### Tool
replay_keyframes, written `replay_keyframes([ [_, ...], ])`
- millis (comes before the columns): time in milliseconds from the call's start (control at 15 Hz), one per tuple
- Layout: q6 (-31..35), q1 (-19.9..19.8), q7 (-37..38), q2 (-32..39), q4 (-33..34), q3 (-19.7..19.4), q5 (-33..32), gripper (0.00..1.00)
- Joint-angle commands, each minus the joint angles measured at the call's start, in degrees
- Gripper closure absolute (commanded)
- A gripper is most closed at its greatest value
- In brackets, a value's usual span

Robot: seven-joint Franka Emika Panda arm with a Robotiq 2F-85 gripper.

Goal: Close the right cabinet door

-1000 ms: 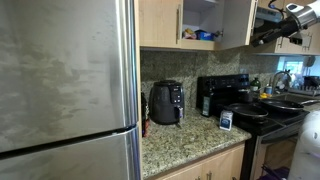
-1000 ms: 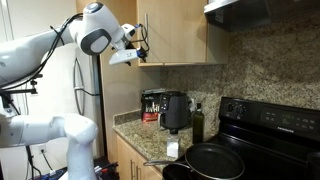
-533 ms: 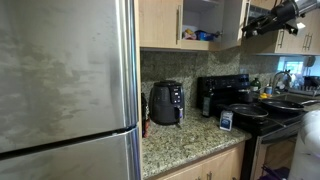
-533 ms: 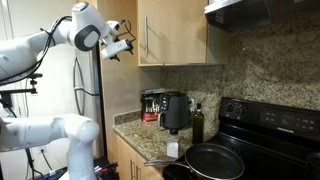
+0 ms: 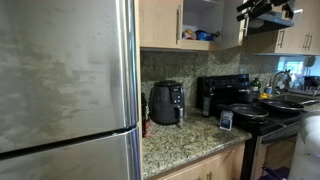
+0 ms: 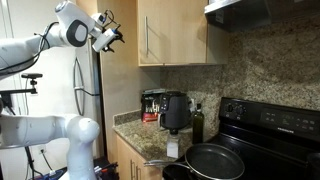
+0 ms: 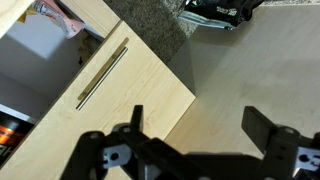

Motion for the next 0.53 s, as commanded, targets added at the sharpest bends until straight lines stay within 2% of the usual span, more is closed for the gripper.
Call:
replay_keyframes([
  [0, 4.1, -3.1, 3.6, -3.9, -2.5, -0.4, -3.6, 0.00],
  [267, 5.7, -6.1, 9.9, -10.9, -2.2, -3.4, -8.0, 0.00],
  [333, 3.9, -2.8, 9.3, -7.4, -0.6, -2.4, -7.9, 0.00],
  [467, 3.9, -3.9, 10.3, -10.8, -0.8, -3.4, -8.7, 0.00],
])
